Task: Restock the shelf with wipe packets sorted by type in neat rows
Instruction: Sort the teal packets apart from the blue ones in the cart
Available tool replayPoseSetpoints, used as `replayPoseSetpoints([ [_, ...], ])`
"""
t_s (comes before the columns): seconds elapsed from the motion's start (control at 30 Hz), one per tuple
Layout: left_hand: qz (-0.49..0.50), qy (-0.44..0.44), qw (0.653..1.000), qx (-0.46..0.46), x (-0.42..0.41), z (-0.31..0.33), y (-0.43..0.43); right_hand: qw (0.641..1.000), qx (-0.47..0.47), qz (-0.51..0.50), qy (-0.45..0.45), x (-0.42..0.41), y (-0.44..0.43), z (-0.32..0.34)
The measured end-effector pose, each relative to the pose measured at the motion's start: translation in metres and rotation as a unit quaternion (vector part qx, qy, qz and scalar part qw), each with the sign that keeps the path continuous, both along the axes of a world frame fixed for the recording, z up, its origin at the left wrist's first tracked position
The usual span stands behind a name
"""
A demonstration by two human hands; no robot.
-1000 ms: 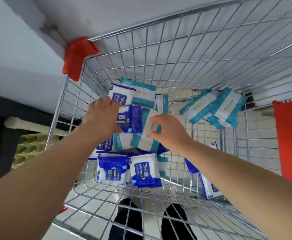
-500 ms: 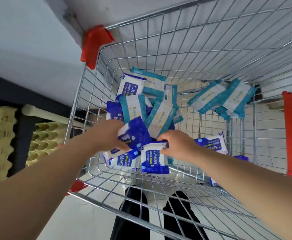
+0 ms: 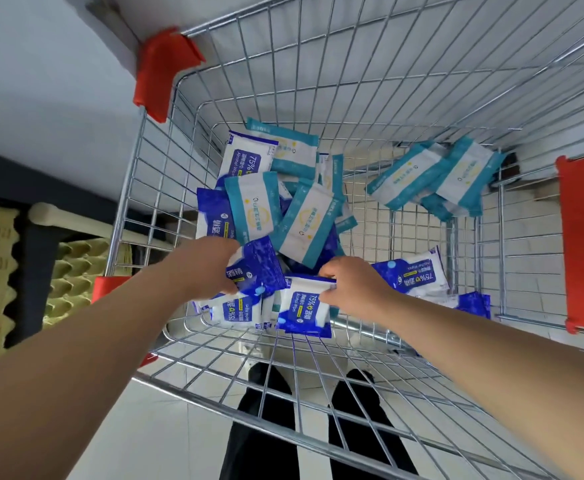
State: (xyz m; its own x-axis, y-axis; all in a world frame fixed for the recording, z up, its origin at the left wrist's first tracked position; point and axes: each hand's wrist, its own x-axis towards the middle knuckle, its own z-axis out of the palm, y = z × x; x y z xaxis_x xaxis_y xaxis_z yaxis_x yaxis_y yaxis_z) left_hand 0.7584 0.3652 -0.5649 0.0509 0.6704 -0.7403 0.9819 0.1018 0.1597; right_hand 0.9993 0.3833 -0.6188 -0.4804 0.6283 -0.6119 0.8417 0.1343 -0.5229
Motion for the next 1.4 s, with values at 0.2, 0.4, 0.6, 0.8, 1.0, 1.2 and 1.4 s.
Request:
replayPoseSetpoints([
  [0.2,0.005,-0.029,0.999,-0.038,0.002,0.010,0.003,0.992,-0.096,-0.074,0.039,0.014,0.011,0.022],
  [0.4,0.056,-0.076,0.995,-0.029,0.025,0.037,0.026,0.985,-0.109,-0.130,0.024,0.069,0.038,0.042],
  [0.6,0.054,-0.129,0.990,-0.028,0.100,0.026,0.050,0.986,-0.098,-0.116,-0.076,0.140,0.055,0.048],
  [0.8,0.042,-0.145,0.985,-0.086,0.181,-0.026,0.058,0.982,-0.103,-0.065,-0.144,0.184,0.044,0.031],
  [1.0,-0.017,-0.109,0.989,-0.101,0.236,-0.080,0.041,0.982,-0.089,-0.055,-0.158,0.202,0.037,-0.003],
  [1.2,-0.072,-0.063,0.994,-0.056,0.241,-0.081,0.036,0.987,-0.068,-0.051,-0.138,0.205,0.040,-0.006],
  [1.4,-0.113,-0.009,0.990,0.087,0.222,-0.032,0.066,0.988,0.080,-0.044,-0.125,0.180,0.062,0.028],
])
